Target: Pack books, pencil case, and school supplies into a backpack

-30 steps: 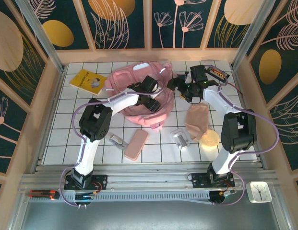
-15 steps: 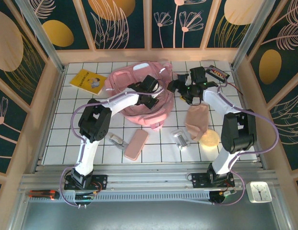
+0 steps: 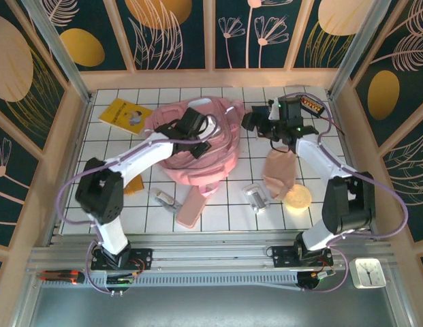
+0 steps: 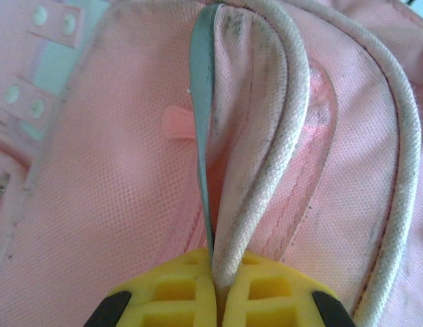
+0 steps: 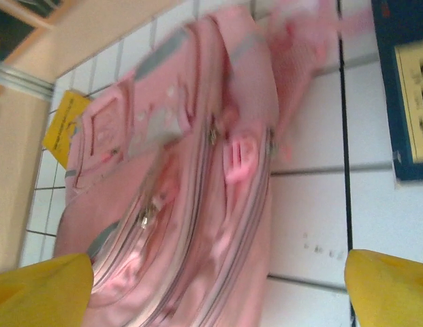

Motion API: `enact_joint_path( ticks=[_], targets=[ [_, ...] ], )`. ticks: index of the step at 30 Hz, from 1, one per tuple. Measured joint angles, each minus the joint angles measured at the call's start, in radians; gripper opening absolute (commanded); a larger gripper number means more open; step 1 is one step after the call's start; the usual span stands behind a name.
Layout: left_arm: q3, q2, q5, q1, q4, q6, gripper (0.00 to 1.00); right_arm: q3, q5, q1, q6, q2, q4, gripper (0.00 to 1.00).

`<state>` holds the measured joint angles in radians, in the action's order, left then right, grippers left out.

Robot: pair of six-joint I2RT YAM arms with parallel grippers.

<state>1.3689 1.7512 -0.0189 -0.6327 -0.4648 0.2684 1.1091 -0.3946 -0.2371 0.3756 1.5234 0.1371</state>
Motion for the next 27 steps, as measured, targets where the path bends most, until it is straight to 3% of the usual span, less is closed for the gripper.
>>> enact_joint_path(
  ticks=[5,9,13,27],
  targets=[
    [-0.235,-0.238,0.036,0.055,0.130,0.110,0.00,-0.189,-0.138,0.011,-0.291,-0.096,-0.228,0.80],
    [-0.241,-0.326,0.183,0.180,0.164,0.135,0.00,-0.188,-0.288,0.022,-0.513,-0.064,-0.260,0.74],
    [-0.242,-0.356,0.251,0.240,0.186,0.166,0.00,-0.189,-0.399,0.014,-0.669,-0.003,-0.264,0.68],
    [-0.328,-0.399,0.318,0.242,0.200,0.176,0.00,-0.228,-0.472,-0.047,-0.783,0.188,-0.475,0.68]
  ],
)
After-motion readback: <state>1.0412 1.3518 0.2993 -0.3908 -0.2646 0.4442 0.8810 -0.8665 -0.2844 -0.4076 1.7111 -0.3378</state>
